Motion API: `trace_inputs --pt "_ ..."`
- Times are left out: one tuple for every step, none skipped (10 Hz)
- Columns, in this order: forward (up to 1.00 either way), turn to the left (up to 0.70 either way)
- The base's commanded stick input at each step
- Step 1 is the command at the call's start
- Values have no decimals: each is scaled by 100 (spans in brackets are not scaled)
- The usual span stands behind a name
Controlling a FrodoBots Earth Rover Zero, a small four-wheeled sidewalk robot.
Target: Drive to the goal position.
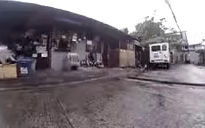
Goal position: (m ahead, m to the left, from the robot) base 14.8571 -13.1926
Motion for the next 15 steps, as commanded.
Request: trace_inputs --pt "100 0" --pt "100 0" --pt "100 0" --pt "100 0" --pt "100 0" --pt "100 0" --pt "100 0" --pt "100 0" --pt "100 0" --pt "100 0" --pt "100 -1" --pt "100 -17" --pt "100 -9" --pt "100 -27" --pt "100 -27"
